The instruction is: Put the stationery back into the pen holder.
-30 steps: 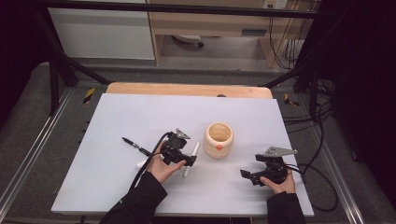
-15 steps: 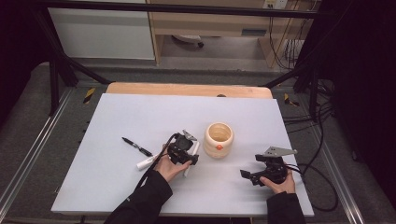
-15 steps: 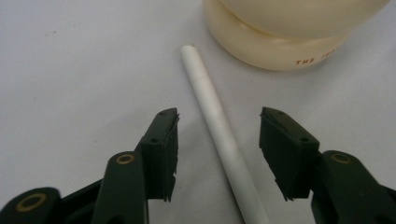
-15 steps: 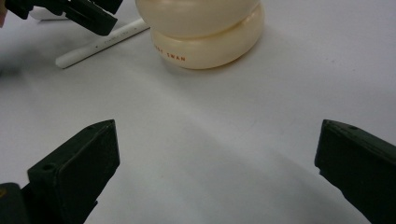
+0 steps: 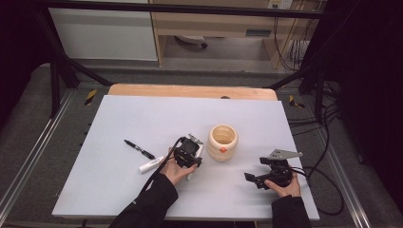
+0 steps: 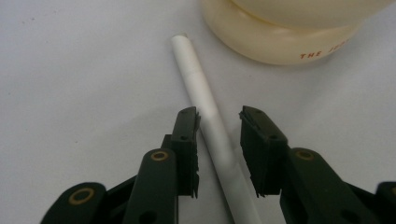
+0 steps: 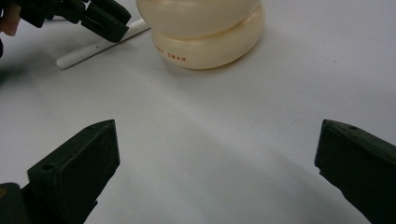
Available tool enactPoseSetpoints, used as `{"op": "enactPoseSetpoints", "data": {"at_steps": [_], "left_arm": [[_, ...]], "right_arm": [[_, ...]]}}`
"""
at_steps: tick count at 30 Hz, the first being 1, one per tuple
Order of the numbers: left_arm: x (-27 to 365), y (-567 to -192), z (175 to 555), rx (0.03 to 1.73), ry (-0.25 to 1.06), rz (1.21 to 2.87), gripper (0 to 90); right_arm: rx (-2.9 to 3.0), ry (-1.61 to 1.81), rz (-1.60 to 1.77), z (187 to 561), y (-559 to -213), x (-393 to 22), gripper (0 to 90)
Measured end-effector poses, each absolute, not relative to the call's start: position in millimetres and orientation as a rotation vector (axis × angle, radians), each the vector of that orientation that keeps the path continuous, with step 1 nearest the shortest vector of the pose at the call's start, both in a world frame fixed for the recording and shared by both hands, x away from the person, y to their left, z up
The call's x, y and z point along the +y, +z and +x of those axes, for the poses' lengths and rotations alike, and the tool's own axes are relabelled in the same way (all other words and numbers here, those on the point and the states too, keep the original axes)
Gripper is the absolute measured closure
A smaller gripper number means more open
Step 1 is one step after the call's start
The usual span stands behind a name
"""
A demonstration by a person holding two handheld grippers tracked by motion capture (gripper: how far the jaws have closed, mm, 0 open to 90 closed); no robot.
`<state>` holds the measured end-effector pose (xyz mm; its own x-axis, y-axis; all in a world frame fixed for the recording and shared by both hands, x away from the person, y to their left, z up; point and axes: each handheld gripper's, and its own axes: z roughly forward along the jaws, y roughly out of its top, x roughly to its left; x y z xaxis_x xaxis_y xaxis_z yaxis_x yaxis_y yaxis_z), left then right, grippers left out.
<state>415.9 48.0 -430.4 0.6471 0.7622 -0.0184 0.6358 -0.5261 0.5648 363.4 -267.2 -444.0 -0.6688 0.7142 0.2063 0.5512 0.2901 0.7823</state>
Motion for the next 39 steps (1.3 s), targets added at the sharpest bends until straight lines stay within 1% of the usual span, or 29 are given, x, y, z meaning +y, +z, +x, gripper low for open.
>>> {"op": "enactPoseSetpoints", "data": {"at_steps": [9,22,24,26,39], "left_arm": [[46.8,-432.0,418.2,1.112,0.317,2.32,73.3],[43.5,-433.4,417.9,1.124,0.335,2.336,74.5],[42.8,-433.5,417.6,1.127,0.351,2.34,76.4],[43.0,-433.4,417.7,1.128,0.349,2.34,77.7],[43.6,-432.7,418.6,1.136,0.34,2.343,78.5]], "right_arm": [[2.371,1.322,1.177,363.4,-444.2,-267.1,0.5],[2.372,1.321,1.18,363.4,-444.2,-266.9,0.5],[2.372,1.322,1.181,363.3,-444.4,-266.7,0.5],[2.372,1.322,1.18,363.3,-444.2,-266.9,0.5],[2.371,1.322,1.182,363.4,-444.5,-266.6,0.5]]}}
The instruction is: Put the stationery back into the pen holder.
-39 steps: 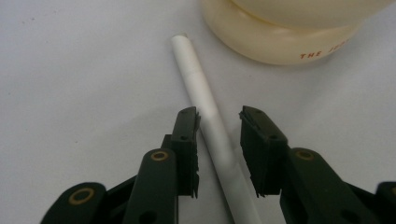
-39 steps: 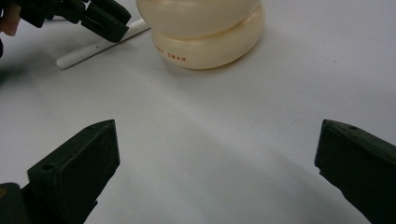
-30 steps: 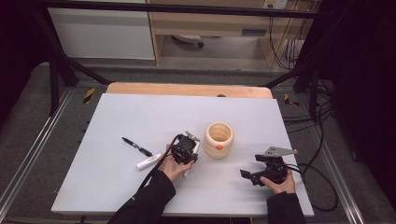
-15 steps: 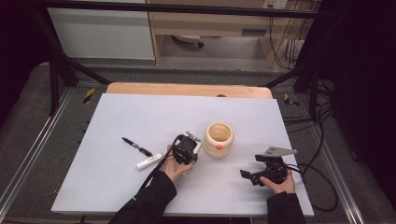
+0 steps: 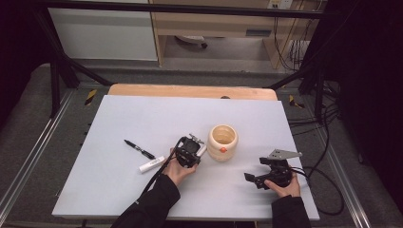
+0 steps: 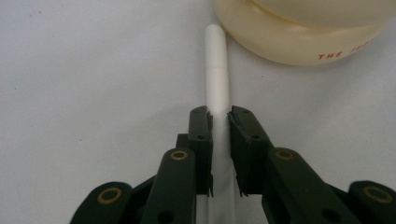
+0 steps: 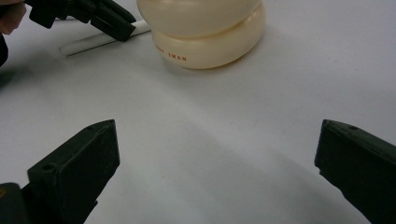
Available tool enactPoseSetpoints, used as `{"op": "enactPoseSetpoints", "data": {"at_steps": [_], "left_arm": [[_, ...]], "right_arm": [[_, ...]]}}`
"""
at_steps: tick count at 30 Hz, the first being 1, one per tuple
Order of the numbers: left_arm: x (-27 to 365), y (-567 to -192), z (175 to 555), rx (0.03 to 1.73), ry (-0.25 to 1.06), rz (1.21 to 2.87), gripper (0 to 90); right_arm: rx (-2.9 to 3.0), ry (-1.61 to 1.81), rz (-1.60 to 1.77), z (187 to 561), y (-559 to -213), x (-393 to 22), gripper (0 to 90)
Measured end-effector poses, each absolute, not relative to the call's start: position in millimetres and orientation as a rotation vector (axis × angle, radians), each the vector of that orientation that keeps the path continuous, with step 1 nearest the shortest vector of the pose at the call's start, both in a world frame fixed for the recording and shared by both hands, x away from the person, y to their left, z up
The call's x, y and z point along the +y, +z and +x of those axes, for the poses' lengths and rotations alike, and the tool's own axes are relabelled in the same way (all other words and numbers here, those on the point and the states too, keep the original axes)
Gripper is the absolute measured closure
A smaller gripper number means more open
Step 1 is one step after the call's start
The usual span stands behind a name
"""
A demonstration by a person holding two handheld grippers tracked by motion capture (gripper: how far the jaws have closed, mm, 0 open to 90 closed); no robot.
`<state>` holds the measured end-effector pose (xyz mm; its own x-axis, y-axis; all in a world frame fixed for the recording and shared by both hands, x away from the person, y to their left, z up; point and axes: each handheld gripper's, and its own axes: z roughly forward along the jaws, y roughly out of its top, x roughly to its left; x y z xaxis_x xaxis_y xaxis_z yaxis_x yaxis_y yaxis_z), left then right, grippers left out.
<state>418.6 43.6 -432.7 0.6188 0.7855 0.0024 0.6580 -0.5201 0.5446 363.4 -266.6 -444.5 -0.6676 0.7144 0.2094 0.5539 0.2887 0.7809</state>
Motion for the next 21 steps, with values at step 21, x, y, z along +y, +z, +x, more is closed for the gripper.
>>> {"op": "enactPoseSetpoints", "data": {"at_steps": [21], "left_arm": [[55,-422,418,1.112,0.333,2.344,78.8]], "right_arm": [[2.374,1.321,1.181,363,-445,-266,0.5]]}}
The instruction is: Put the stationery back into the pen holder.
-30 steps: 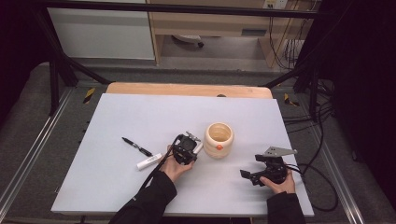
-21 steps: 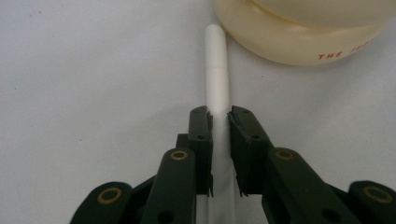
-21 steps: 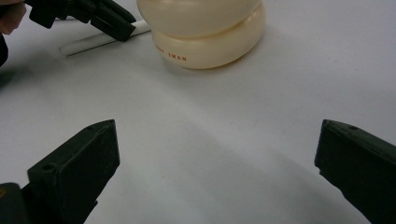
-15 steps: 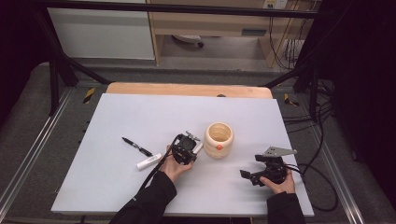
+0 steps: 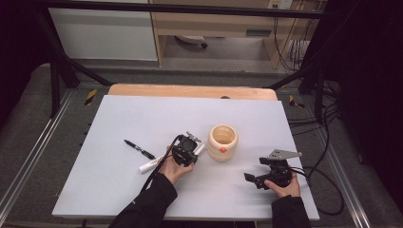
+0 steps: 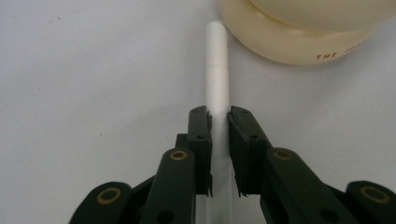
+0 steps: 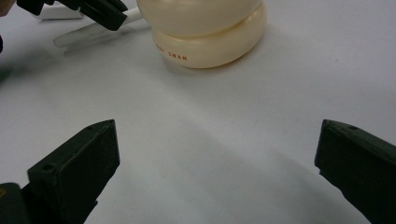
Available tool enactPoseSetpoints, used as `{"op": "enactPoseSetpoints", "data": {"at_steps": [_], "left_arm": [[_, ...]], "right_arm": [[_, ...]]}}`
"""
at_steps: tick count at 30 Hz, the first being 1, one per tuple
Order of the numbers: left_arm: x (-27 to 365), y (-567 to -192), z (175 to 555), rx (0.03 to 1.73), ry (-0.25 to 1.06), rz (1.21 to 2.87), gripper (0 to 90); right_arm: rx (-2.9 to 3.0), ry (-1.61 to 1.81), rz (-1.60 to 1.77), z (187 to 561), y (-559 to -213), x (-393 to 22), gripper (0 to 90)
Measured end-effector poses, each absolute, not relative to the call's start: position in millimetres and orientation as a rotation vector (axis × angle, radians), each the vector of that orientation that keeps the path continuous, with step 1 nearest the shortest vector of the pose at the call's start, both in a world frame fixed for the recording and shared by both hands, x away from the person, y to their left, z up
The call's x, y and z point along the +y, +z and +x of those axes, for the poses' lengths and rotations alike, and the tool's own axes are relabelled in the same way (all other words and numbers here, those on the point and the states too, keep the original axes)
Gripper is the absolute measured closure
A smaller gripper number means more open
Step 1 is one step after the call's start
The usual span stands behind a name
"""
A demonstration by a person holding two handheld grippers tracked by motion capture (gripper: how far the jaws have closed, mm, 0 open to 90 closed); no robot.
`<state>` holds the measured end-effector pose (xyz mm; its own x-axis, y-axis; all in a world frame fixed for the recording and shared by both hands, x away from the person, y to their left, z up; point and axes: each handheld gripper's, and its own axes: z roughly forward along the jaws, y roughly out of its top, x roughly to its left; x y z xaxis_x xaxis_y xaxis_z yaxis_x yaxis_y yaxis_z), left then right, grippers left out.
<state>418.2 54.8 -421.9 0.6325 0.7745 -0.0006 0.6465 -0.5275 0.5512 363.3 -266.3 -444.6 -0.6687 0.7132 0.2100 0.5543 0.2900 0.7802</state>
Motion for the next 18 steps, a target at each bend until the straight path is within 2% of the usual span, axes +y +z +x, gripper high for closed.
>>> {"op": "enactPoseSetpoints", "data": {"at_steps": [18], "left_arm": [[85,-399,412,1.091,0.329,2.198,78.8]], "right_arm": [[2.376,1.316,1.181,363,-445,-266,0.5]]}}
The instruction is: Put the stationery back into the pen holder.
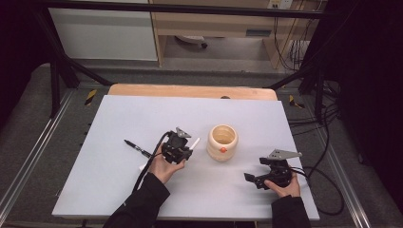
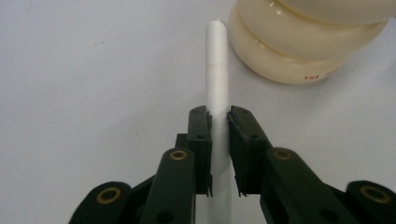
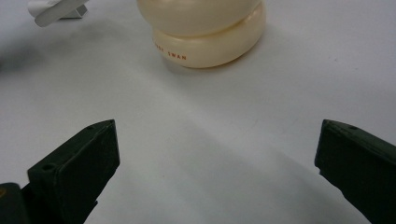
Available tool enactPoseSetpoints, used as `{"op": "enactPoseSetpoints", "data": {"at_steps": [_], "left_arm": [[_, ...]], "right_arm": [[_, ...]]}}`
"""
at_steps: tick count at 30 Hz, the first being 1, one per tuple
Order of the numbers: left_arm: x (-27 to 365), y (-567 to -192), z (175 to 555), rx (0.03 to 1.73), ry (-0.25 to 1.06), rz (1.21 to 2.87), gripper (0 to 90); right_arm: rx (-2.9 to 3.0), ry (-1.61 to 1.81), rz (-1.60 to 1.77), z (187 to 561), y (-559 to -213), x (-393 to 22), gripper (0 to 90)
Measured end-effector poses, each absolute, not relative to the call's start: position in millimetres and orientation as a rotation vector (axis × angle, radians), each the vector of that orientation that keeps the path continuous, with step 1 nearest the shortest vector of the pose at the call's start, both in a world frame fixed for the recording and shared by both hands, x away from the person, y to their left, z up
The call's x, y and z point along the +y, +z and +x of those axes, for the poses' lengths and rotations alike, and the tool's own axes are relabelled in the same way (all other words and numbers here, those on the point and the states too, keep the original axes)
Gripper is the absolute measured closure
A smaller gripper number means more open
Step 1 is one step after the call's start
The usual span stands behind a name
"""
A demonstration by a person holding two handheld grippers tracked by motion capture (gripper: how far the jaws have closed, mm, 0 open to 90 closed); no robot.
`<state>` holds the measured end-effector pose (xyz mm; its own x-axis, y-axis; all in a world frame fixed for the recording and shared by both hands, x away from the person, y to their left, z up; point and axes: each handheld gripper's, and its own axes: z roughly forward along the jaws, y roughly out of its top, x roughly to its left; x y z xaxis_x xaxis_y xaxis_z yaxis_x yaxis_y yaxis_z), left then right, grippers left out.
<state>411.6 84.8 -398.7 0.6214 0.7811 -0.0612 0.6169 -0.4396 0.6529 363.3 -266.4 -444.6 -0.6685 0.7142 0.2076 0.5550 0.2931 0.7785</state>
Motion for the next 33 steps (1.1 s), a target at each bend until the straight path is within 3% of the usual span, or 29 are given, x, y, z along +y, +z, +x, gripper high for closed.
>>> {"op": "enactPoseSetpoints", "data": {"at_steps": [19,33], "left_arm": [[95,-372,401,0.996,0.327,2.01,78.7],[82,-352,405,0.934,0.334,1.937,78.7]], "right_arm": [[2.375,1.315,1.181,363,-445,-266,0.5],[2.377,1.313,1.177,364,-445,-266,0.5]]}}
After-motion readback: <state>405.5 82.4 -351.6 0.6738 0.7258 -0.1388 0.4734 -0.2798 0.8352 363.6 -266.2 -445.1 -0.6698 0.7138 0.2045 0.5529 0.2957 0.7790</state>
